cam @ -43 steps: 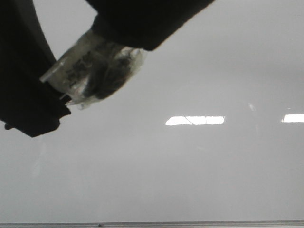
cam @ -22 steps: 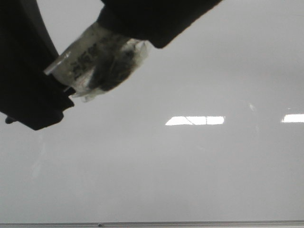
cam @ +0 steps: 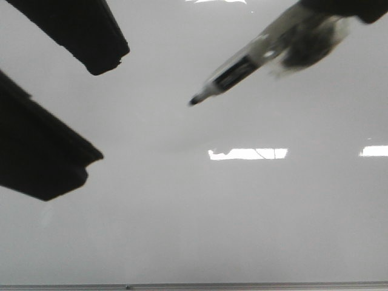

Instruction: Write number 5 on whiteboard

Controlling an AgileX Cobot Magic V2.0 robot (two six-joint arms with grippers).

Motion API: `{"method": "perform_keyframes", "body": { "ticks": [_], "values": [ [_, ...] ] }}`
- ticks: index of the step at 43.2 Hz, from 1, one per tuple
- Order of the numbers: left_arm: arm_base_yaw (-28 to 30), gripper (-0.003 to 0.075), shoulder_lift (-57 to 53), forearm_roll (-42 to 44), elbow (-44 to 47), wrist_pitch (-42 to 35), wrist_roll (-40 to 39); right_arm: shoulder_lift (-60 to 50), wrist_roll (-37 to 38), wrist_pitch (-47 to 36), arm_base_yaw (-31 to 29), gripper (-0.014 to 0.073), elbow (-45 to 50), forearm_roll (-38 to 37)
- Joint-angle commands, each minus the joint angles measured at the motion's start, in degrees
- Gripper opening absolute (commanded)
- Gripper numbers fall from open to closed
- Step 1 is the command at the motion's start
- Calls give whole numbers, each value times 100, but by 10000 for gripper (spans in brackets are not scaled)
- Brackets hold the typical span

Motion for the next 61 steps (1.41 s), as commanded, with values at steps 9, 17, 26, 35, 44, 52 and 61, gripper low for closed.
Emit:
{"method": "perform_keyframes", "body": {
  "ticks": [9,17,26,35,44,52,61],
  "values": [
    [-35,358,-128,-27,-194,-284,-62,-1467,1568,-1852,-1525,-64,792,-317],
    [-35,22,-128,-27,-194,-284,-62,-1551,1598,-2354,-1799,-64,1093,-317],
    [-35,-20,-128,-27,-194,-284,-62,-1511,1598,-2521,-1799,-64,1093,-317],
    [-35,-20,-128,-27,-194,-284,-62,-315,1593,-2769,-1801,-64,566,-422],
    [-35,-20,-128,-27,-194,-284,-62,1072,1593,-3078,-2034,-64,-269,-462],
    [-35,-20,-128,-27,-194,-272,-62,1719,1599,-3134,-2117,-64,-911,-462],
    [-35,-20,-128,-27,-194,-272,-62,1954,1593,-3262,-2117,-64,-1437,-462]
  ]
}}
